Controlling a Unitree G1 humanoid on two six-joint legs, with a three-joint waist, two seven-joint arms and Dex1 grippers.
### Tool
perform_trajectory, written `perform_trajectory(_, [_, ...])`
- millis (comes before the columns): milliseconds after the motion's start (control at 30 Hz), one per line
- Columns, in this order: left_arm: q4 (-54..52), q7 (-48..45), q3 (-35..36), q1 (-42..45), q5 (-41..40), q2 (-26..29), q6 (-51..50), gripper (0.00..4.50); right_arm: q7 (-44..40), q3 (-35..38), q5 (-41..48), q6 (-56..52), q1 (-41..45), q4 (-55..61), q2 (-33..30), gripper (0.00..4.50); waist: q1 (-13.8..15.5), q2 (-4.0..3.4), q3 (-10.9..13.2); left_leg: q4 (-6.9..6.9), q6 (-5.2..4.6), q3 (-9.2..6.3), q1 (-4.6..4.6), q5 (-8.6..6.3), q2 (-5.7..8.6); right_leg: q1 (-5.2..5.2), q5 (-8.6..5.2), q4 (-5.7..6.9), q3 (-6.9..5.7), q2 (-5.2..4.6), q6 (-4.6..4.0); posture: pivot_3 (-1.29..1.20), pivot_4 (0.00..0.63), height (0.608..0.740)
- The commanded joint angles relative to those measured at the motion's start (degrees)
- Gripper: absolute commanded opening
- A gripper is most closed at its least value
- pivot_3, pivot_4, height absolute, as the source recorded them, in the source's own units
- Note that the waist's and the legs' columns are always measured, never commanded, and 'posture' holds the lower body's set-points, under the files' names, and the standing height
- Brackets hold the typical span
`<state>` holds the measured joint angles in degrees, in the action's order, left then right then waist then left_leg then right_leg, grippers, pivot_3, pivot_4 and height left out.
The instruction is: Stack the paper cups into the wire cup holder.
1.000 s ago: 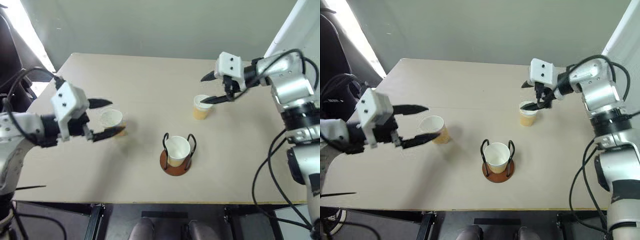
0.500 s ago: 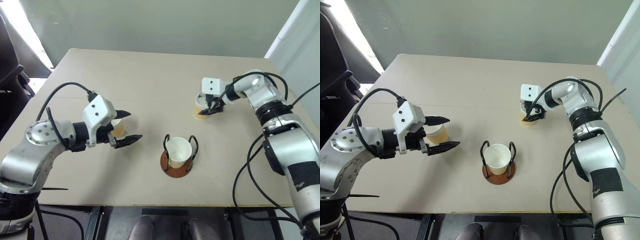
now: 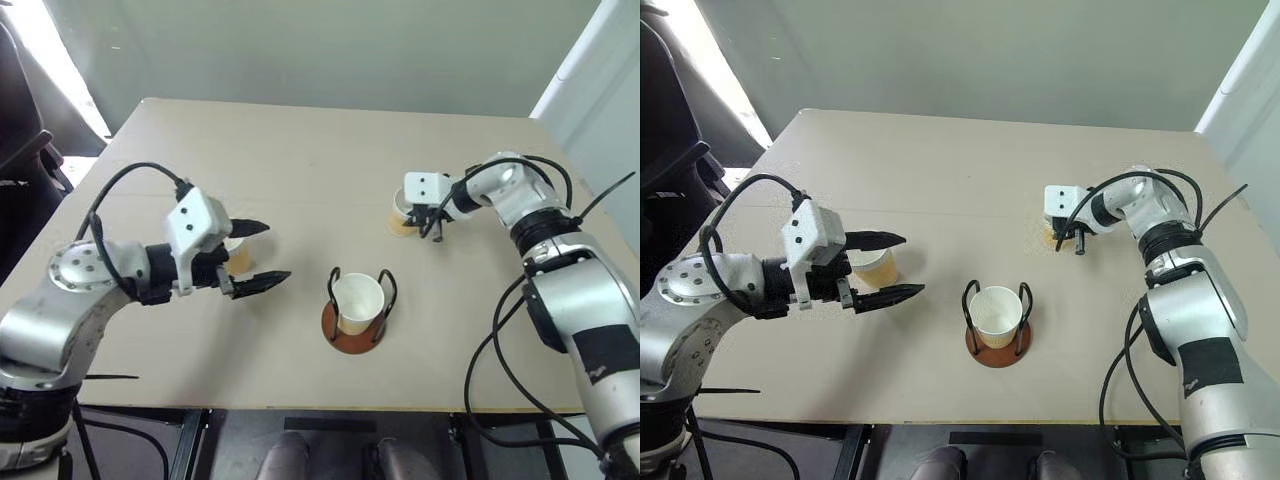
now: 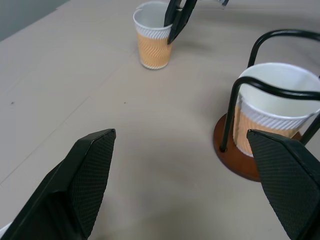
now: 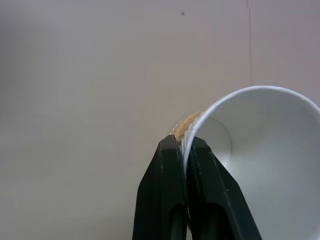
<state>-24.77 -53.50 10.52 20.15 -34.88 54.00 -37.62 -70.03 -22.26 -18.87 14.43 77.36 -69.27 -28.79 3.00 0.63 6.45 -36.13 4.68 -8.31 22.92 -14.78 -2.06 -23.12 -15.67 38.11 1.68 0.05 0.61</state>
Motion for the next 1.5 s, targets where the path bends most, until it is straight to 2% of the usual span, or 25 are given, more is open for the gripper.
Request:
perform_trajectory(33, [-1.32,-2.80,5.19,1.23,-5.23,1.49,-0.81,4.50,-8.25,4.91,5.80,-1.03,2.73,5.32,-2.55,0.02,0.00,-0.01,0.01,0.00,0.00,0.01,0.00,0.00,0.00,0.01,0.00,0.00,0.00,0.00,0.00,0.00,0.150,0.740])
perform_trajectory(133, [-2.01,-6.46,8.76,0.14,-10.84,3.64,-3.37,4.50,-18.77,7.95,11.76,-5.03,1.86,14.30,-4.94,0.02,-0.01,-0.01,0.01,0.00,0.02,0.13,0.11,0.01,0.00,-0.09,0.00,-0.01,0.00,0.02,0.00,0.00,0.150,0.740])
perform_trajectory(200, [-1.99,-9.46,11.57,-1.59,-13.24,5.43,-3.93,4.50,-21.79,4.71,22.89,-13.00,-1.72,29.67,-10.96,0.02,0.00,-0.02,0.00,0.02,0.04,0.17,0.13,0.03,-0.03,-0.08,0.00,-0.07,-0.01,0.05,0.00,0.00,0.150,0.740])
perform_trajectory(333, [-1.14,-13.66,14.20,-4.43,-14.98,8.03,-3.84,4.50,-22.47,1.04,44.44,-29.71,-8.07,57.33,-22.14,0.02,0.17,-0.03,0.00,-0.04,0.07,0.23,0.10,0.04,-0.04,0.22,-0.01,-0.25,0.03,0.17,-0.01,0.00,0.150,0.740])
perform_trajectory(500, [-0.67,-16.64,12.85,-6.70,-12.60,9.51,-1.45,4.50,-22.47,1.47,53.08,-38.73,-12.44,73.03,-25.31,0.02,-0.91,0.02,0.03,-0.13,0.07,0.48,-0.30,0.04,-0.14,0.49,0.02,-0.22,0.29,0.55,0.04,0.00,0.150,0.740])
perform_trajectory(633, [-0.67,-17.27,12.03,-6.45,-11.92,9.34,-0.52,4.50,-22.47,2.38,52.67,-41.79,-14.23,76.91,-23.38,0.02,-1.58,0.04,0.05,-0.12,0.02,0.55,-1.06,0.01,-0.57,0.97,-0.08,-0.19,0.35,0.73,-0.12,0.00,0.150,0.740])
perform_trajectory(767, [-0.64,-16.50,11.63,-7.18,-10.11,9.14,0.63,4.50,-21.51,2.01,49.11,-41.57,-15.30,77.23,-21.05,0.02,-1.77,0.04,0.04,-0.13,-0.59,0.54,-1.34,-0.33,-0.69,1.09,-0.14,0.00,0.34,0.83,-0.24,0.00,0.150,0.740])
perform_trajectory(1100, [-1.29,-15.47,12.37,-8.07,-9.67,8.95,0.73,4.50,-21.24,0.53,39.93,-37.89,-16.71,74.21,-15.57,0.02,-1.71,0.04,0.04,-0.12,-0.14,0.51,-0.99,-0.14,-0.71,0.79,-0.15,-0.10,0.32,0.84,-0.26,0.00,0.150,0.740])
perform_trajectory(1500, [-1.31,-15.02,12.84,-8.94,-9.52,9.15,1.06,4.50,-22.47,0.34,38.82,-37.10,-18.05,76.66,-14.80,0.02,-1.71,0.04,0.04,-0.09,-0.12,0.52,-0.98,-0.15,-0.71,0.79,-0.15,-0.17,0.32,0.84,-0.26,0.00,0.150,0.740])
